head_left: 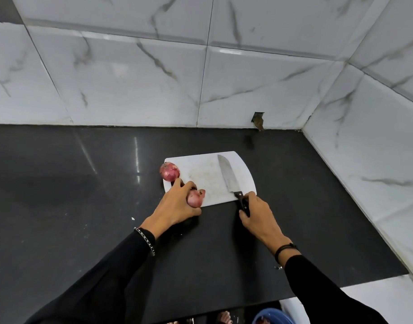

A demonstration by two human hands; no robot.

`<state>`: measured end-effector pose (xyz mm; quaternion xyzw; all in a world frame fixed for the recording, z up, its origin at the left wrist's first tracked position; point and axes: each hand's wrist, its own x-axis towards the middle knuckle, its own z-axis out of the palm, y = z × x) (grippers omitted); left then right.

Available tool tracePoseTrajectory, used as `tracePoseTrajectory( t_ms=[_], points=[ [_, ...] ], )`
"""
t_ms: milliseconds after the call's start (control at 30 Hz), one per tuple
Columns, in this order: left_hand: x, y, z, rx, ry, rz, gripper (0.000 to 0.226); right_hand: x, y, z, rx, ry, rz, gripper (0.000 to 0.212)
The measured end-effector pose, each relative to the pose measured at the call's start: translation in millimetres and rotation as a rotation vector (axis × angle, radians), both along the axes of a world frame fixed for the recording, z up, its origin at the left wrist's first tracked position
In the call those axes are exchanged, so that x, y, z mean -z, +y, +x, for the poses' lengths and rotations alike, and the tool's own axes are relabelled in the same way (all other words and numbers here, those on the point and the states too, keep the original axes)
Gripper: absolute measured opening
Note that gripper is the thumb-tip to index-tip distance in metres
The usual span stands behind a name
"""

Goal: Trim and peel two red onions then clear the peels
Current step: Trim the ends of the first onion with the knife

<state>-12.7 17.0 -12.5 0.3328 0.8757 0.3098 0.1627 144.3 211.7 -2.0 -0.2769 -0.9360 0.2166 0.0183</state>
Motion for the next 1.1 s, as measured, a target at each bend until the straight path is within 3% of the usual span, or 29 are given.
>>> tracePoseTrajectory(
  t_ms=[100, 200, 333, 567, 767, 1100],
  points=[
    [-2.0, 7.8, -1.7, 0.053, 0.007, 0.002, 0.058, -5.0, 3.3, -2.7, 0.106, -0.008, -0.160, 0.034],
    [-3.1, 18.3, 2.6, 0.089, 0.004, 0.008, 0.059, -8.4, 3.5, 0.5, 0.257, 0.001, -0.453, 0.020],
    [-3.2, 35.6, 12.3, 0.145, 0.012, -0.004, 0.059, -5.3, 2.3, 12.5, 0.360, 0.003, -0.572, 0.013],
    [-4.1, 68.8, 30.4, 0.181, 0.042, -0.038, 0.060, -9.2, 1.2, 42.2, 0.477, 0.179, -0.913, 0.025],
    [-13.2, 84.1, 13.6, 0.044, 0.122, 0.000, 0.052, -17.1, 4.2, 42.4, 0.434, 0.279, -0.870, 0.034],
    [-12.8, 101.0, -10.9, 0.048, 0.101, -0.061, 0.058, -19.2, 3.9, 11.8, 0.278, 0.274, -0.776, 0.019]
  ],
)
